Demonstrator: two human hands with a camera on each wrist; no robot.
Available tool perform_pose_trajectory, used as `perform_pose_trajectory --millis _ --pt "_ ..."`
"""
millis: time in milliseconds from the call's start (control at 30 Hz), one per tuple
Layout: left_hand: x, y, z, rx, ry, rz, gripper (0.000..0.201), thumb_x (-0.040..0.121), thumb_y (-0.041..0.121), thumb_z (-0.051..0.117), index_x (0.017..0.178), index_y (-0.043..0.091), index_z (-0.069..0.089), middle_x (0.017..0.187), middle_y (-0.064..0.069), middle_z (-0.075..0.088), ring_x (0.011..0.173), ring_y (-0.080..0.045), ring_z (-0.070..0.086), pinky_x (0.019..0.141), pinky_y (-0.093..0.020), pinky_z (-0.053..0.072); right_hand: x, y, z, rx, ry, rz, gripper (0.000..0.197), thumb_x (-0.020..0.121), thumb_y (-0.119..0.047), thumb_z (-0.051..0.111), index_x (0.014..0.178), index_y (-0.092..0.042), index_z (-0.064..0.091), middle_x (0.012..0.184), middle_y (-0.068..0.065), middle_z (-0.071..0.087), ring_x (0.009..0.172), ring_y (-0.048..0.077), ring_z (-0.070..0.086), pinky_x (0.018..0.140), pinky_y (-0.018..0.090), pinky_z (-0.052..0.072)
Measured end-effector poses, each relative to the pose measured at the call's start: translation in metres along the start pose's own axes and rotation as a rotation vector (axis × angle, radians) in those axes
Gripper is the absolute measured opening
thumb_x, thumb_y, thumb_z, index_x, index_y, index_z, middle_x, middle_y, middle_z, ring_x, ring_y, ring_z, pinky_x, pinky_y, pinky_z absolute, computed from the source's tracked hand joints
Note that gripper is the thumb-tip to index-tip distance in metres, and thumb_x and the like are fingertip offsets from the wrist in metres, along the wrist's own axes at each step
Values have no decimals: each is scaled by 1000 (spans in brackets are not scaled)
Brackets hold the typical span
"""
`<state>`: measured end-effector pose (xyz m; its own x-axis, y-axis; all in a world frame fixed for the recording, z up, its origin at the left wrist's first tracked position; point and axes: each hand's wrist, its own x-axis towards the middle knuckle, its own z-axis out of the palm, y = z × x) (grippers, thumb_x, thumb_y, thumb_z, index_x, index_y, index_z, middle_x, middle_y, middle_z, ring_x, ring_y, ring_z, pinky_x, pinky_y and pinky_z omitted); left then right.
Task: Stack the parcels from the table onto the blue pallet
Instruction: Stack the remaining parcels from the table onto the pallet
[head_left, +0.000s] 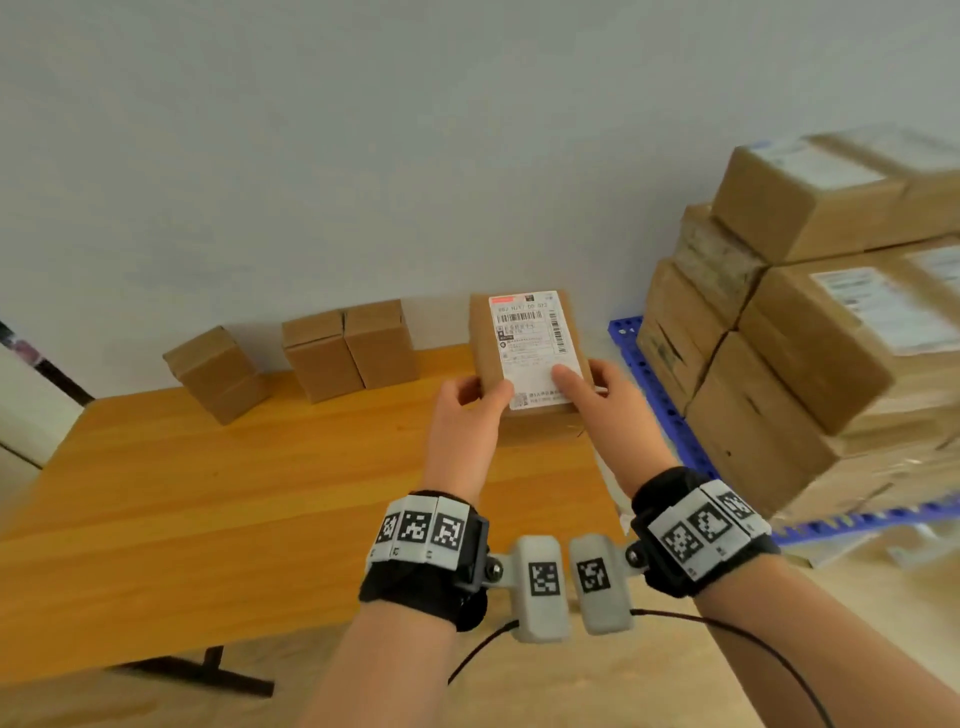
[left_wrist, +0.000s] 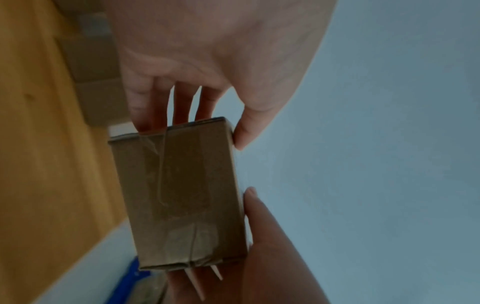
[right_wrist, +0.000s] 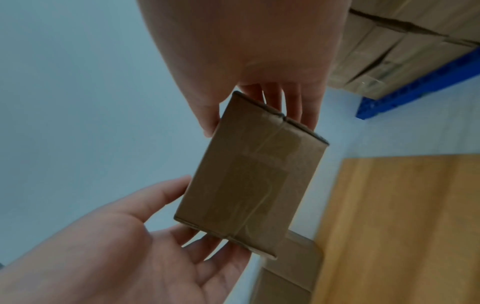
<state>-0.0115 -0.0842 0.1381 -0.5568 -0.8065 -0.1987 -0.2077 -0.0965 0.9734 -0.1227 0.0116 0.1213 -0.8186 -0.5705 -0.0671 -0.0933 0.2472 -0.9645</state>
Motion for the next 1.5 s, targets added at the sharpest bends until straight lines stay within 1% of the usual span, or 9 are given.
perform_pose_trajectory --millis 167,300,600,733,833,933,1133,1300,1500 --pt "-20 57 41 -46 -14 115 31 89 35 65 116 27 52 105 14 62 93 1 60 64 -13 45 -2 -47 -60 46 48 -158 8 97 -42 55 104 -37 56 103 -16 68 88 -6 64 68 11 50" --pt "-36 95 83 -77 -7 186 30 90 36 64 116 26 51 105 12 63 91 0 61 56 -8 47 3 -72 -113 52 75 -239 22 95 -41 58 113 -30 55 108 -13 68 95 0 66 76 17 54" --pt "-66 160 208 -74 -46 326 35 88 38 66 117 23 53 107 7 66 95 -5 64 75 -22 51 15 -95 -262 33 124 -344 41 94 -45 59 129 -26 52 112 -16 66 95 -7 63 68 10 51" --pt "-80 174 264 -41 -96 378 34 89 40 64 117 23 55 107 8 67 93 -4 65 72 -22 52 18 -93 -328 18 136 -342 40 94 -44 58 129 -25 53 112 -15 67 96 -2 65 75 16 54" --pt "-89 182 302 -11 -137 407 28 92 41 58 115 25 57 104 9 69 90 -4 67 74 -26 54 20 -90 -373 -11 151 -338 40 94 -46 57 128 -25 53 109 -16 66 91 -4 65 70 15 53" --pt "-92 187 337 -3 -164 418 26 92 42 56 113 28 56 104 8 69 92 -9 69 83 -34 57 27 -86 -412 -50 176 -331 42 94 -48 57 129 -25 53 111 -14 67 96 3 66 81 25 56" --pt "-78 203 391 85 -187 451 21 94 42 54 108 27 53 105 7 64 97 -12 65 88 -39 55 50 -81 -460 -47 220 -303 41 95 -44 56 131 -24 51 107 -15 66 91 0 64 69 15 48" --pt "-47 216 426 241 -260 493 22 96 42 51 110 26 52 105 8 62 97 -13 63 90 -41 54 83 -81 -485 -62 290 -261 39 96 -41 56 129 -21 52 105 -10 67 93 6 64 71 19 50" --pt "-11 223 463 424 -291 553 27 99 40 48 119 23 54 107 11 59 97 -9 56 81 -27 42 125 -72 -508 -72 342 -199 34 97 -39 56 126 -20 54 101 -10 66 86 3 63 62 15 46"
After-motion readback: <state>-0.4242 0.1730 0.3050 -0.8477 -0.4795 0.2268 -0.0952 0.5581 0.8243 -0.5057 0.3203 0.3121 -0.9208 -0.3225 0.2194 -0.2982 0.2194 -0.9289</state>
